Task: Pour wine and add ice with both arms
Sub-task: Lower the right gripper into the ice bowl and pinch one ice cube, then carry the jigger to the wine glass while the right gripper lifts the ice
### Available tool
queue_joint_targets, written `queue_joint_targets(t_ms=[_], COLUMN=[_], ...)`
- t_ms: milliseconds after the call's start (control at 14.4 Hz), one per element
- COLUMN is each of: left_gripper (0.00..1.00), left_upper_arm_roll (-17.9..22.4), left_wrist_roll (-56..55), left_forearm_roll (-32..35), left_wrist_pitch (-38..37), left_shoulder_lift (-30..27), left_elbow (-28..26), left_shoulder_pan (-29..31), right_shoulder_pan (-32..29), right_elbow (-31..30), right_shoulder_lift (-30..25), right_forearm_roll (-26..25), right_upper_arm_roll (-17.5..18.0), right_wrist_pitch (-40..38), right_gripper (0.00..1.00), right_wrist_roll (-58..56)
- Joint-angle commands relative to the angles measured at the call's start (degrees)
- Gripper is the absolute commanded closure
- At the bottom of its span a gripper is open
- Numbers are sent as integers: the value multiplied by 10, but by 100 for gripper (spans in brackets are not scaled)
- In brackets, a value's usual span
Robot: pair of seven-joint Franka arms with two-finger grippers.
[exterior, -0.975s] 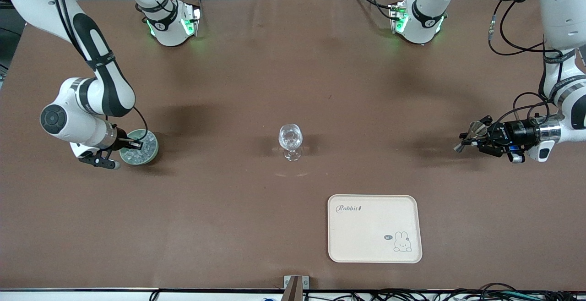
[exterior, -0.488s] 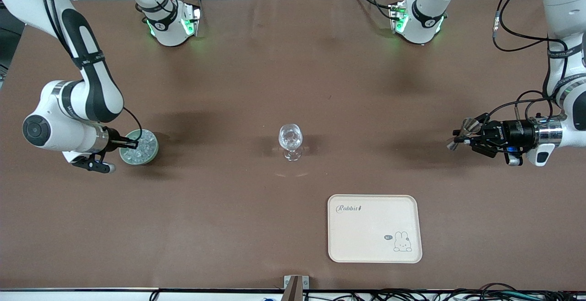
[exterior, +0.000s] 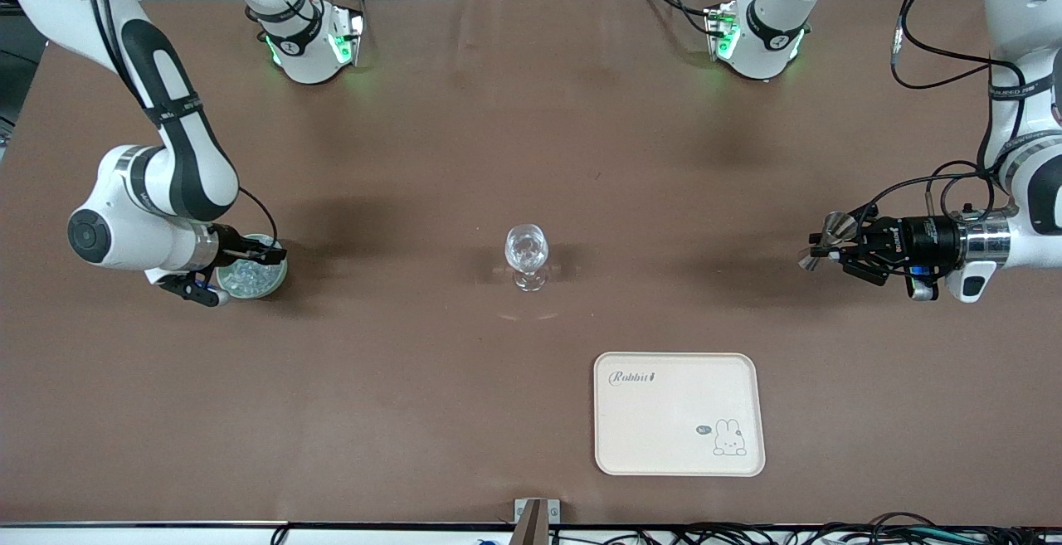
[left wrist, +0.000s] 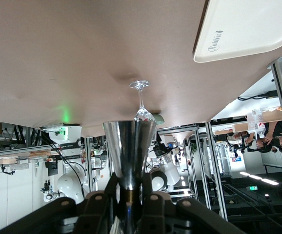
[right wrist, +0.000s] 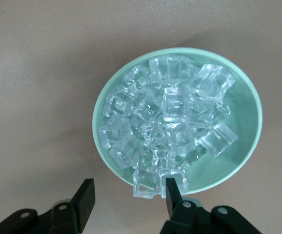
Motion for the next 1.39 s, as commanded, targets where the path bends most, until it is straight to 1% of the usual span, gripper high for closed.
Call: queue_joint_targets(t_ms=[0, 139, 348, 557, 697, 836, 905, 975, 1045, 1184, 1254, 1323], left_gripper=[100, 100, 100, 100, 99, 99, 99, 99, 99, 99, 99, 99], left_upper_arm_roll=[-10, -10, -29, -56, -76, -91, -99, -107, -120, -155, -169, -182], left_wrist_roll=[-7, -7, -7, -9, -10, -25, -30, -34, -47, -77, -83, -86], left_forearm_roll=[10, 10, 11, 11, 11, 11, 11, 11, 11, 11, 11, 11], left_wrist_pitch=[11, 12, 27, 53, 57, 61, 64, 68, 81, 122, 140, 152], left_shoulder_lift=[-17, -21, -28, -42, -42, -43, -44, -46, -50, -53, -52, -51], left_elbow=[-11, -11, -17, -35, -33, -32, -31, -30, -30, -28, -22, -20], left_shoulder_pan=[3, 2, 1, 3, 2, 2, 2, 2, 2, 2, 2, 2], right_shoulder_pan=[-3, -3, -4, -11, -11, -9, -9, -9, -11, -11, -11, -12], right_elbow=[-13, -15, -16, -16, -21, -37, -39, -40, -40, -38, -36, -32], right_shoulder_lift=[-11, -11, -11, -7, -6, -6, -6, -7, -7, -8, -8, -8], right_forearm_roll=[7, 6, 1, 0, 0, 0, 0, 0, 0, 0, 0, 0], right_upper_arm_roll=[0, -1, -1, -1, -1, -1, 0, 0, 0, 0, 0, 0], right_wrist_pitch=[6, 6, 17, 29, 31, 50, 50, 49, 46, 43, 41, 31], right_gripper=[38, 40, 41, 41, 42, 43, 46, 49, 58, 79, 87, 90], right_wrist_roll=[-2, -3, -4, -29, -32, -32, -32, -32, -32, -34, -36, -38])
